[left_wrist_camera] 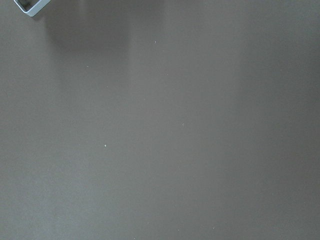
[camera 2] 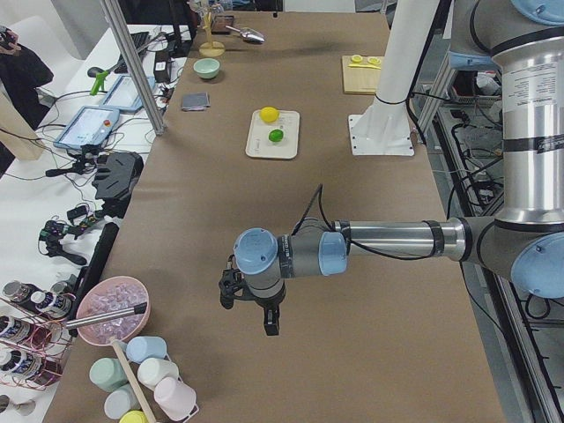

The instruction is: Place all lemons on tray

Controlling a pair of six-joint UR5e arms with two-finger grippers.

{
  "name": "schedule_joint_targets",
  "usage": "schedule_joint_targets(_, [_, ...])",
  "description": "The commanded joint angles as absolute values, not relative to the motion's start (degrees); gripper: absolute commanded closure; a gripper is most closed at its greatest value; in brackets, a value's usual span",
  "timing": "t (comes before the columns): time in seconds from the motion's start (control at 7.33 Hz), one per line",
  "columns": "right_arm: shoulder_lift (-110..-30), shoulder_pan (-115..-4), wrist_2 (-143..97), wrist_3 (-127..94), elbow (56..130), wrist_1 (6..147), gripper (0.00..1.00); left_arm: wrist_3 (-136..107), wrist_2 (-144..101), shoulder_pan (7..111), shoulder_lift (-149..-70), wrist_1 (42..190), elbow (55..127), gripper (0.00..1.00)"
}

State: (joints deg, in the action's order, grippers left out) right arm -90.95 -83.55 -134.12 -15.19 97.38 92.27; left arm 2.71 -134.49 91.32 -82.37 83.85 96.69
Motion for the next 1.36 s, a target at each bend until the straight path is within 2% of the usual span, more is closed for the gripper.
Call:
schedule_joint_targets(0.0, [-90.9, -84.0, -134.1, -15.0, 97.4, 92.5, 0.04, 2.6, -134.6, 91.3, -82.4, 83.4, 96.9, 0.01])
schedule_joint_targets(1.23, [-91.5, -84.1, -134.7, -15.1, 97.6, 92.5, 0.01, 2.4, -134.4, 91.3, -83.0, 83.5, 96.6, 0.01])
